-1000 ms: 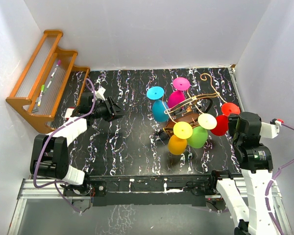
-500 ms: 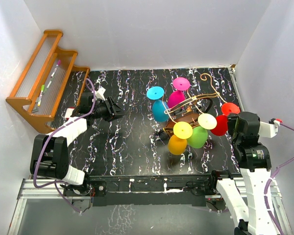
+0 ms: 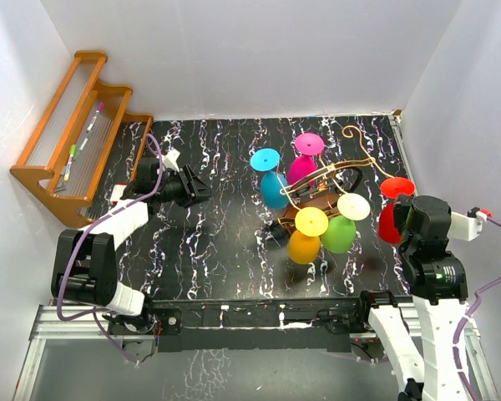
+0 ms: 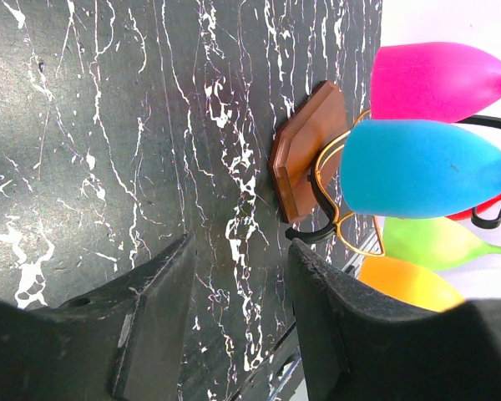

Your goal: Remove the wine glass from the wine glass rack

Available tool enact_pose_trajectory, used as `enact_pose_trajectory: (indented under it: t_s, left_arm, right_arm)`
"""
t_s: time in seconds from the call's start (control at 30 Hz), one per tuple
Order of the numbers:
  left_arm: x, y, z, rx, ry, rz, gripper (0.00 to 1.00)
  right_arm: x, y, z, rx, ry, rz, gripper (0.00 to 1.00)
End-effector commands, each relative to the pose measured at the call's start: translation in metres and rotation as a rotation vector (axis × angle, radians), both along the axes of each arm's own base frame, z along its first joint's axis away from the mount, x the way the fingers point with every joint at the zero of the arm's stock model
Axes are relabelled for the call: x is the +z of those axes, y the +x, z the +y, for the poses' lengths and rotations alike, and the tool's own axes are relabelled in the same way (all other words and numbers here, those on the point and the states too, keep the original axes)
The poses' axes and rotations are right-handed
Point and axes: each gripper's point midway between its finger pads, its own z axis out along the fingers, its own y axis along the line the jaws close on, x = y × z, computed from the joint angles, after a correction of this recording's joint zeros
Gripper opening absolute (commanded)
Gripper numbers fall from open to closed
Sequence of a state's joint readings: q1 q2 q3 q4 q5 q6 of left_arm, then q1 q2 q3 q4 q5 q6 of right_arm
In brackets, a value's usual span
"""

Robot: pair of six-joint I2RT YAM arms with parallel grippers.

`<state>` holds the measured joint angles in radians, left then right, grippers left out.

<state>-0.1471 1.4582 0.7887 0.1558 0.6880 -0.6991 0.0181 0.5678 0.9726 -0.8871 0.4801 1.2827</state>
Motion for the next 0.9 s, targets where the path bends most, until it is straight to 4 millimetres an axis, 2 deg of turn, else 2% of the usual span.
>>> enact_pose_trajectory:
  t_s: [0.0,0.23,0.5,0.87]
  left_arm:
    - [0.016,0.001,-0.002,-0.019,-0.010,-0.048,0.46]
    - [0.016,0.001,-0.002,-0.018,-0.010,-0.046,0.46]
    - [0.014,0.001,-0.002,-0.018,-0.010,-0.041,0.46]
    - [0.011,0.003,-0.002,-0.017,-0.009,-0.035,0.46]
  right_arm:
    - [0.025,-0.007,-0.006,-0.045,0.016,-0.098,0.08]
    - [0.022,-0.005,-0.003,-0.032,0.025,-0.113,0.08]
    - [0.019,-0.011,-0.010,-0.075,0.023,-0.101,0.08]
    - [-0.001,-0.020,-0.021,-0.148,0.025,-0.099,0.08]
